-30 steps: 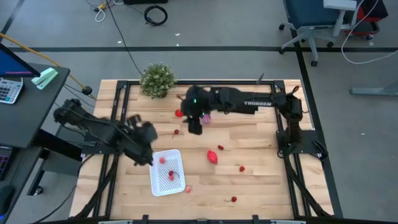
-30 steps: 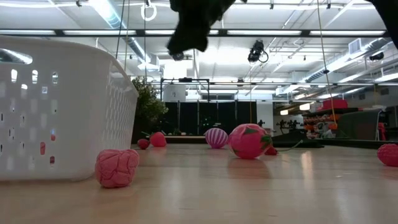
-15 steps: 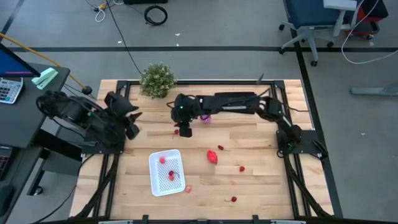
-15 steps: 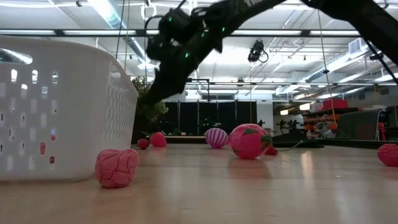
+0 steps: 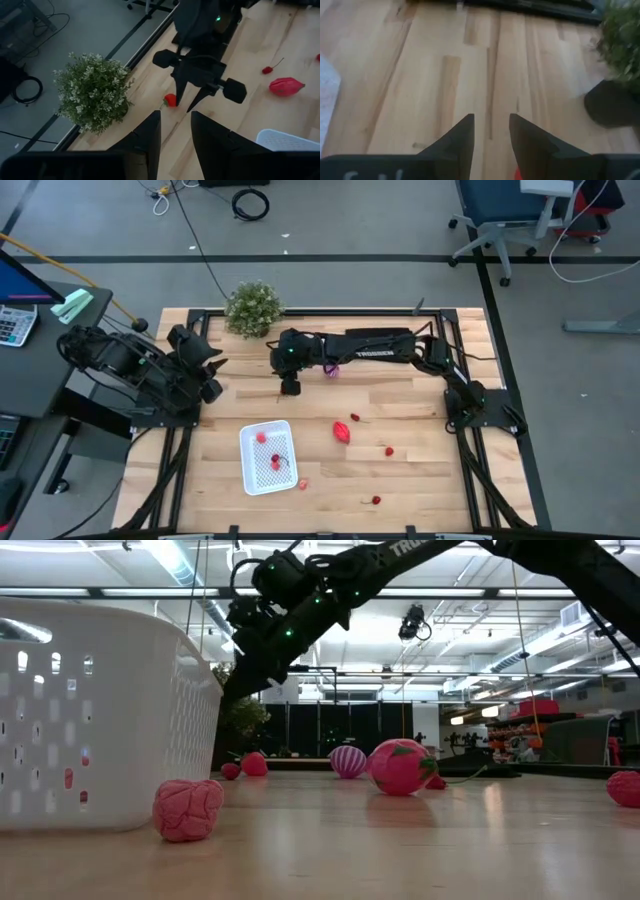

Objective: Pick and placing Produce into tupperware
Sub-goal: Put the top left strawberry into the white bin

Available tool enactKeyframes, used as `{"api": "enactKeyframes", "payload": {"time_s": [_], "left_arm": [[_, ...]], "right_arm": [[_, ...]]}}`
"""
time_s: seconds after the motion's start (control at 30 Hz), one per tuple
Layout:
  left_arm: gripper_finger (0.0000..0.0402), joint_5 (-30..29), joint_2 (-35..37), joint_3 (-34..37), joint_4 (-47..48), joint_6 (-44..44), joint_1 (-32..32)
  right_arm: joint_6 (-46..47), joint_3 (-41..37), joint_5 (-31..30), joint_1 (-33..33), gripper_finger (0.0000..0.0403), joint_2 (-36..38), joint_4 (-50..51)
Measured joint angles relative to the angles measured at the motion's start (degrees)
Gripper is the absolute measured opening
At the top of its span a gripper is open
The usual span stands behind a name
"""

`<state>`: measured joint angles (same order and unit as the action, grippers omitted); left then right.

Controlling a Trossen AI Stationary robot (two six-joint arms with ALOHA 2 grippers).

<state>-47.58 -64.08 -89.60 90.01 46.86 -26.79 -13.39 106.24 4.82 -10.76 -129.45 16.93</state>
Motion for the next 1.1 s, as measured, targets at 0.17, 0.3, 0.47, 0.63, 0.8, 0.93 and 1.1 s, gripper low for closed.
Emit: {"api": "enactKeyframes", "payload": {"time_s": [0.17, 0.3, 0.47, 0.63, 0.8, 0.93, 1.1], "left_arm": [[0.0111, 0.0, 0.0, 0.0, 0.0, -0.1, 0.0], [0.0111, 0.0, 0.0, 0.0, 0.0, -0.1, 0.0], [0.0111, 0.0, 0.0, 0.0, 0.0, 0.1, 0.0], [0.0110, -0.3, 0.0, 0.0, 0.0, -0.1, 0.0], [0.0112, -1.5, 0.0, 0.0, 0.0, -0.2, 0.0], [0.0112, -1.8, 0.0, 0.0, -0.1, -0.1, 0.0], [0.0112, -1.8, 0.0, 0.0, -0.1, -0.1, 0.0]], "right_arm": [[-0.5, -0.1, -0.5, 0.0, 0.0160, -1.4, 3.6], [-1.7, 0.0, -3.9, -0.6, 0.0200, -1.0, 1.1], [3.2, 0.1, -2.8, -3.5, 0.0244, -0.9, 1.2], [6.4, 0.1, 0.2, -5.3, 0.0255, -1.1, 0.6], [6.1, 0.2, 2.9, -4.5, 0.0248, -1.9, -2.6], [5.5, 0.1, 1.4, -3.8, 0.0248, -4.7, -4.4], [8.1, 0.1, 1.5, -4.6, 0.0248, -7.6, -8.1]]}}
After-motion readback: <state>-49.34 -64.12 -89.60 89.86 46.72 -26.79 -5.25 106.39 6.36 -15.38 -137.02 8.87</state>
